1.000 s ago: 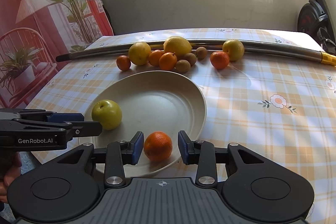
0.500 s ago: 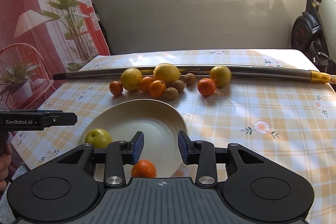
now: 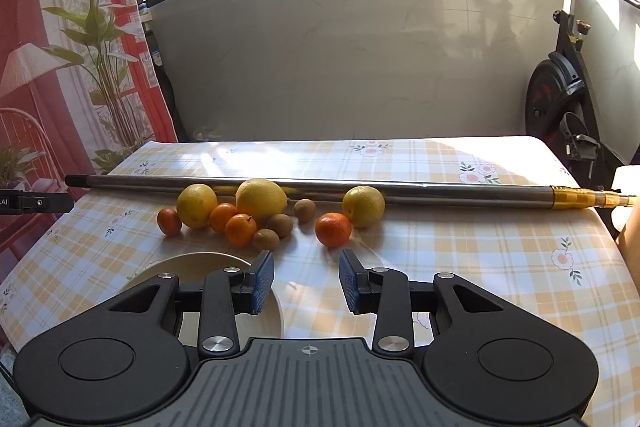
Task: Organize fruits
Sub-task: 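Grasp a brown kiwi with the right gripper while the left gripper approaches a grapefruit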
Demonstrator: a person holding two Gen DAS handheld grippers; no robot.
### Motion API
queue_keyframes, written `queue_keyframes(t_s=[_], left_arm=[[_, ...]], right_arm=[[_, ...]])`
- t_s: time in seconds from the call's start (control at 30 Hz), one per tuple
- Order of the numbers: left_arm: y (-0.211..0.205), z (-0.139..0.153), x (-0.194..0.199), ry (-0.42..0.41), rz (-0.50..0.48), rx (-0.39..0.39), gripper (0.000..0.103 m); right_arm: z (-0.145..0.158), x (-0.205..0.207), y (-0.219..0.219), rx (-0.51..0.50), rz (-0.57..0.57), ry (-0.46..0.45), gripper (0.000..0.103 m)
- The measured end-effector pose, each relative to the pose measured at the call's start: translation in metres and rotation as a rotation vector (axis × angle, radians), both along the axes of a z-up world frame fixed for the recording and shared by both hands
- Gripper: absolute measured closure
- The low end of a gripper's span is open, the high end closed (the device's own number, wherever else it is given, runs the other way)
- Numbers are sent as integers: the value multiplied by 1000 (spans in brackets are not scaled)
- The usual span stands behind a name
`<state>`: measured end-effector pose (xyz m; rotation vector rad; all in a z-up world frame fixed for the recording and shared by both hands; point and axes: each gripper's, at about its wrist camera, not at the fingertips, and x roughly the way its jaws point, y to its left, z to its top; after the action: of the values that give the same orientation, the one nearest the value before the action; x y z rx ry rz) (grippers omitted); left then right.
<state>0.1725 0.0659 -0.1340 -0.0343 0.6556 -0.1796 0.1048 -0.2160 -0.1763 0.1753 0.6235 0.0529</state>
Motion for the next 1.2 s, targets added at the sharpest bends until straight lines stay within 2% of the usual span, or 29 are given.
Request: queue_keyframes(t_s=[0.37,0.53,0.8,1.0,1.2], left_arm=[[-3,0,28,-4,12,11,47],[1,-6,40,-10,40,19,47],[14,-16,51,9,75,22,47],[21,-27,59,39,88,5,47],[17,-35,62,59,72,6,47]], right_arm=[[-5,47,-1,6,50,26,70],[-25,89,9,73,101,111,70],[-51,148,33,69,170,244,72],[-69,164,43,40,180,302,74],[-78,166,50,39,200,307,76]])
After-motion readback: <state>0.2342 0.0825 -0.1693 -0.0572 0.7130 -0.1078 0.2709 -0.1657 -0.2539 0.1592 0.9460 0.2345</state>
